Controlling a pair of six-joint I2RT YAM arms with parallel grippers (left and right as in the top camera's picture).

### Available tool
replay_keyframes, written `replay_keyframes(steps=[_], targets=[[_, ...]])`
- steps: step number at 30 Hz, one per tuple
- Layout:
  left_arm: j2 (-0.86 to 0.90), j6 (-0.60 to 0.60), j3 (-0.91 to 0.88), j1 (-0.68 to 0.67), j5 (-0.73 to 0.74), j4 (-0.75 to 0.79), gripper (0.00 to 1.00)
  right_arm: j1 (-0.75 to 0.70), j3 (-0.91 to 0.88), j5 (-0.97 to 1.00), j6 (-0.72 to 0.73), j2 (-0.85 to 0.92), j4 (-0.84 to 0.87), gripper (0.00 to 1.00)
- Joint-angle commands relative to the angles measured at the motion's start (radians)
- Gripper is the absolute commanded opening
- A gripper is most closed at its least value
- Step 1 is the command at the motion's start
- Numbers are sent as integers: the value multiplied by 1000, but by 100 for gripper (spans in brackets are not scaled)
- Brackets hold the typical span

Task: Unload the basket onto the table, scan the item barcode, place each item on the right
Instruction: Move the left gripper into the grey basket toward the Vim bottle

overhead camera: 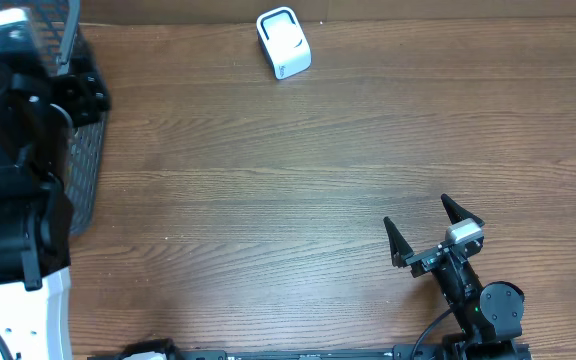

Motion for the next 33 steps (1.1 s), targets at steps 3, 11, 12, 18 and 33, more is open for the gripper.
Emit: replay_keyframes(steps=[3, 11, 12, 18, 33], targets=[[60, 56, 11, 130, -153, 5, 79, -4, -11, 10, -5, -10, 4, 100], [170, 56, 11, 356, 46, -29, 84, -4, -11, 10, -5, -10, 4, 100], [185, 56, 11, 379, 71, -39, 85, -4, -11, 10, -5, -10, 4, 100], [281, 56, 11, 479, 176, -77, 91, -4, -11, 10, -5, -10, 4, 100], [541, 57, 10, 496, 177, -229, 100, -4, -11, 10, -5, -10, 4, 100]])
